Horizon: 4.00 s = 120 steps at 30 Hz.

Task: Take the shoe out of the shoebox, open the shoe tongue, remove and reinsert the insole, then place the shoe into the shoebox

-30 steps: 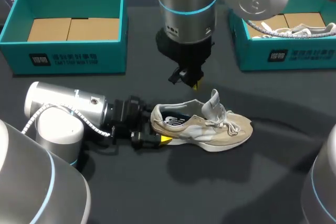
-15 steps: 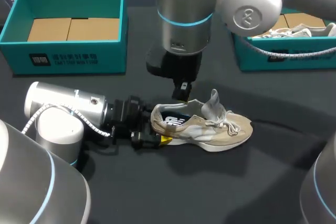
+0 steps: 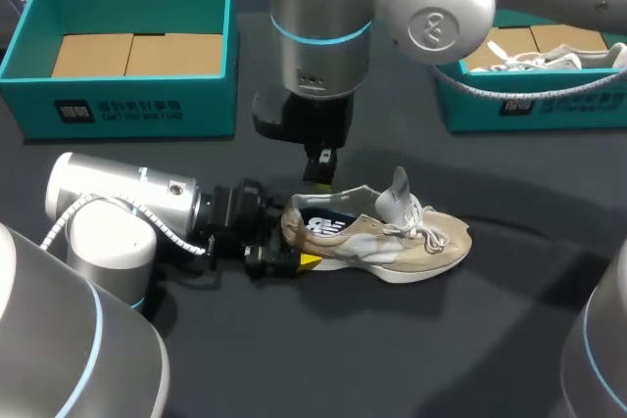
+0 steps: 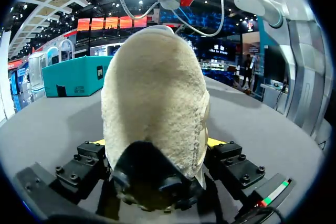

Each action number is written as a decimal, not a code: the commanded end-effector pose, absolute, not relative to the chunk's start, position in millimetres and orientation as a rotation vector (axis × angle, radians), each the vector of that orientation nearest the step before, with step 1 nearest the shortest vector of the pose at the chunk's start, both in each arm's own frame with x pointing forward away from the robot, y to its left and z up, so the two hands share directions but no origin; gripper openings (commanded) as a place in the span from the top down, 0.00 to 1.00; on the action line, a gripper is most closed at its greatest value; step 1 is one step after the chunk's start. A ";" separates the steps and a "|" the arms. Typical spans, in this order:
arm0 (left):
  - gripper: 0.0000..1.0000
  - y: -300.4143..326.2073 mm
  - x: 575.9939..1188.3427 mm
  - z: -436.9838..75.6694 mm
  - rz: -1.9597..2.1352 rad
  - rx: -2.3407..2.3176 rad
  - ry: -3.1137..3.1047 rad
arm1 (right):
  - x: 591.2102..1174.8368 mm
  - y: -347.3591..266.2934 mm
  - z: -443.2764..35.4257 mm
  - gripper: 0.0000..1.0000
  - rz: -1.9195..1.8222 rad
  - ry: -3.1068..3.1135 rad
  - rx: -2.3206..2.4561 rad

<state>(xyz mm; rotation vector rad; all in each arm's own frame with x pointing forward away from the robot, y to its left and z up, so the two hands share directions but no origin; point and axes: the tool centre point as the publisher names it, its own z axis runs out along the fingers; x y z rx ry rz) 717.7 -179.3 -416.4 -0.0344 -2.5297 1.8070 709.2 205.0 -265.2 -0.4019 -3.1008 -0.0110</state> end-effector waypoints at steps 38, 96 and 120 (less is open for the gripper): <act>1.00 -178.7 717.3 -416.0 1.804 -0.035 -2.531 | 729.6 188.4 -367.9 1.00 -0.022 -3.125 -0.292; 1.00 -178.7 717.3 -416.0 1.804 -0.035 -2.531 | 697.3 132.5 -436.3 1.00 -0.017 -2.784 -0.495; 1.00 -178.7 717.3 -416.0 1.804 -0.035 -2.531 | 697.5 108.4 -382.5 1.00 -0.534 -2.977 -0.258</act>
